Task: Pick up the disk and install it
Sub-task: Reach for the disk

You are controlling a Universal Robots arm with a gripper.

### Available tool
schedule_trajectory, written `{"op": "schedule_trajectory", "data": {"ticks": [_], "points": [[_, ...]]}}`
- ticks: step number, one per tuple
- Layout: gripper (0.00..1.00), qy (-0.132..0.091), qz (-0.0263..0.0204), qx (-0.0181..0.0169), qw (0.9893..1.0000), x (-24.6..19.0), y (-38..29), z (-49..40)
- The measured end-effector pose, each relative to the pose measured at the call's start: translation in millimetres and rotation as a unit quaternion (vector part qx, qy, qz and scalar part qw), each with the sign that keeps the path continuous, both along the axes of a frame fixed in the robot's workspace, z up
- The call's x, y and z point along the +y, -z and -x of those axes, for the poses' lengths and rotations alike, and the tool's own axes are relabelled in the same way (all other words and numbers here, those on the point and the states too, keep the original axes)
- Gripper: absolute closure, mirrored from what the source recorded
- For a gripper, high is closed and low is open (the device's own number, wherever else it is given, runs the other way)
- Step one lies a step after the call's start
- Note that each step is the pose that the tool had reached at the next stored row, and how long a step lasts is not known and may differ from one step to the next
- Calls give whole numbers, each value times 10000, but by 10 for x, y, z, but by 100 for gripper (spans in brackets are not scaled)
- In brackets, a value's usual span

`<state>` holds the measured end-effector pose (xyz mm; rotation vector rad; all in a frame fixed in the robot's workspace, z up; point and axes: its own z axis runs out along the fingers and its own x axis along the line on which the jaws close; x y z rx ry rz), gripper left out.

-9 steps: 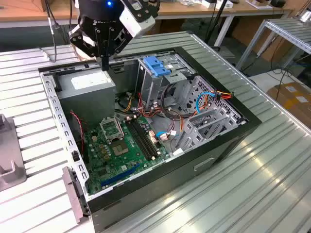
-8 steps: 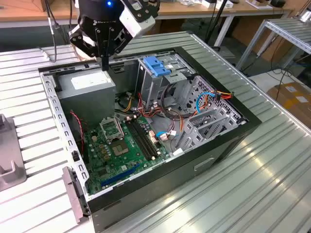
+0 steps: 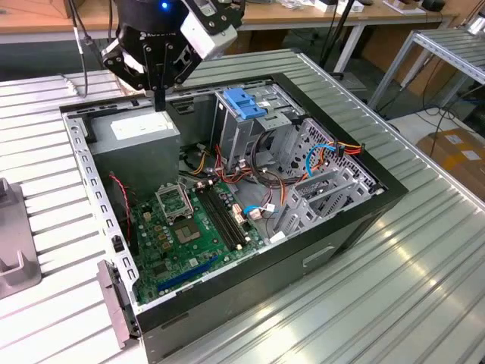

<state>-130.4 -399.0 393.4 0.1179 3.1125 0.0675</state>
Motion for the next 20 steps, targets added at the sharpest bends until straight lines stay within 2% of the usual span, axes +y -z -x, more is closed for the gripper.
{"op": "schedule_trajectory", "data": {"ticks": [3,6,20], "points": [[90,1,0,0,10000,0,1,46],[90,0,0,0,10000,0,0,176],[90,1,0,0,10000,0,0,537]]}}
